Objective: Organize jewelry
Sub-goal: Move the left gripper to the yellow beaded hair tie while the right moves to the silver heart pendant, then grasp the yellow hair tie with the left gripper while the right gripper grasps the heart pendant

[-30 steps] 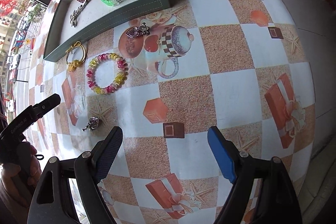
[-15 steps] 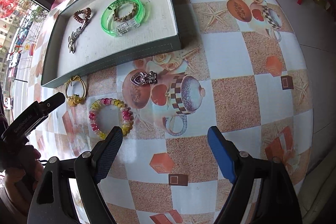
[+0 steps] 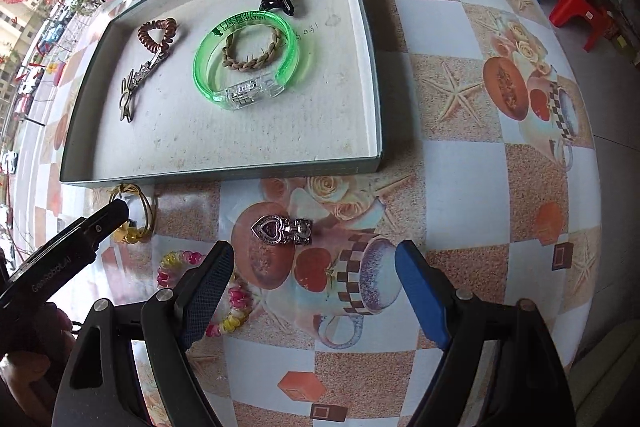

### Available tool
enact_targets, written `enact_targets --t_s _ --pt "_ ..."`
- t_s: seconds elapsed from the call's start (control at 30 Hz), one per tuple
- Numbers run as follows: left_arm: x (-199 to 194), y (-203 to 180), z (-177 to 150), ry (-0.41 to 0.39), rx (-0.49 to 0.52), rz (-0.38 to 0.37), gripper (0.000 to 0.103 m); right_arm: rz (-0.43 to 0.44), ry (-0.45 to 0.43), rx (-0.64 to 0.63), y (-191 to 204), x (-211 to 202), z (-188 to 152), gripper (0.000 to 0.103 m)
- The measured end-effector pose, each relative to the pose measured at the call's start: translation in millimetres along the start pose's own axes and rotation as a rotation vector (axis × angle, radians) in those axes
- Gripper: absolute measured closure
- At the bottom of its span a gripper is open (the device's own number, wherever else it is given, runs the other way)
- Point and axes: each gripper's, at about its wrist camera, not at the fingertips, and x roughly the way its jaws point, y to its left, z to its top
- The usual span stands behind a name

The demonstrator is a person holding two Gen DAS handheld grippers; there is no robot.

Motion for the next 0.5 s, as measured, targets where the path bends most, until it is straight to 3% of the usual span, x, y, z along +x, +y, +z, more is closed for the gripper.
enact_targets --t_s 0.1,0.23,0.33,0.5 --pt "2 -9 0 -0.006 0.002 0.007 0.006 -0.001 0.002 -0.018 3 6 5 0.02" --pt "2 -20 -4 -0.019 0.03 0.035 0.015 -0.012 0.007 -0.05 13 18 9 0.025" --pt "3 -29 -4 -0.029 0.048 0.054 0.028 -0.031 -0.01 -0.086 22 21 9 0.028" --pt "-4 -33 -4 -0.03 0.069 0.051 0.044 -0.113 -0.02 -0.161 41 26 5 0.041"
